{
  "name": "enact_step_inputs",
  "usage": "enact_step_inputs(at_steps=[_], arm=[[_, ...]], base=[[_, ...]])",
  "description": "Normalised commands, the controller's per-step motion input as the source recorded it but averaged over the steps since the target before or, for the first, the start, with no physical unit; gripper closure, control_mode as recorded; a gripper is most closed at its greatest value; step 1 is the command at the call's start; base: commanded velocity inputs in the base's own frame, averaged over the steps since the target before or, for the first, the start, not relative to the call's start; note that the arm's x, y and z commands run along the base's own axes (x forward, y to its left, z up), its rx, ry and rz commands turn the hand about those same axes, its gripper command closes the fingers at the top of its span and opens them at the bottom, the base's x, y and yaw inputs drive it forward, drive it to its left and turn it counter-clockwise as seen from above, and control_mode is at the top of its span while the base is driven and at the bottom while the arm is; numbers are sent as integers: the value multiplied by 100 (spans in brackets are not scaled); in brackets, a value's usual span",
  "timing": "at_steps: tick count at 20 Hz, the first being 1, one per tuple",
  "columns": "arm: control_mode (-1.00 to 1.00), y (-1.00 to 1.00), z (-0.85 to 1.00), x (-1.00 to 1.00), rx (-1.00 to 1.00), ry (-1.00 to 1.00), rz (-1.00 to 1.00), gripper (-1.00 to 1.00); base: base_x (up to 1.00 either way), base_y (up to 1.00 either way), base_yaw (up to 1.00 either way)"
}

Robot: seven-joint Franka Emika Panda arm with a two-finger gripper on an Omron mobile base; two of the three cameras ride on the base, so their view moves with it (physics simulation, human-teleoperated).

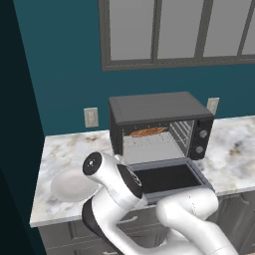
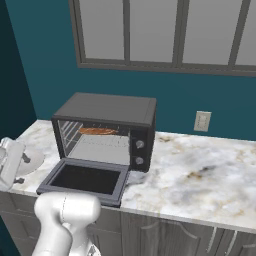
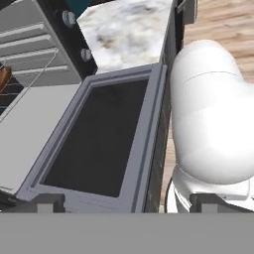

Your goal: Pull the toaster oven rack outwards. Pick up the baguette from the plate and place it on the toaster oven rack. Close the toaster oven door fully and set the temperature to the lowest setting.

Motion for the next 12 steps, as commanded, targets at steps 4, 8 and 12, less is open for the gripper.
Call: enact_step_inputs(at_steps=[4,8,12], arm=[[-100,13,-26,0,0,19,-3,-100],[-100,22,-21,0,-3,16,-5,-100],[-100,27,-18,0,-7,12,-5,-100]], base=[[0,0,0],[0,0,0],[0,0,0]])
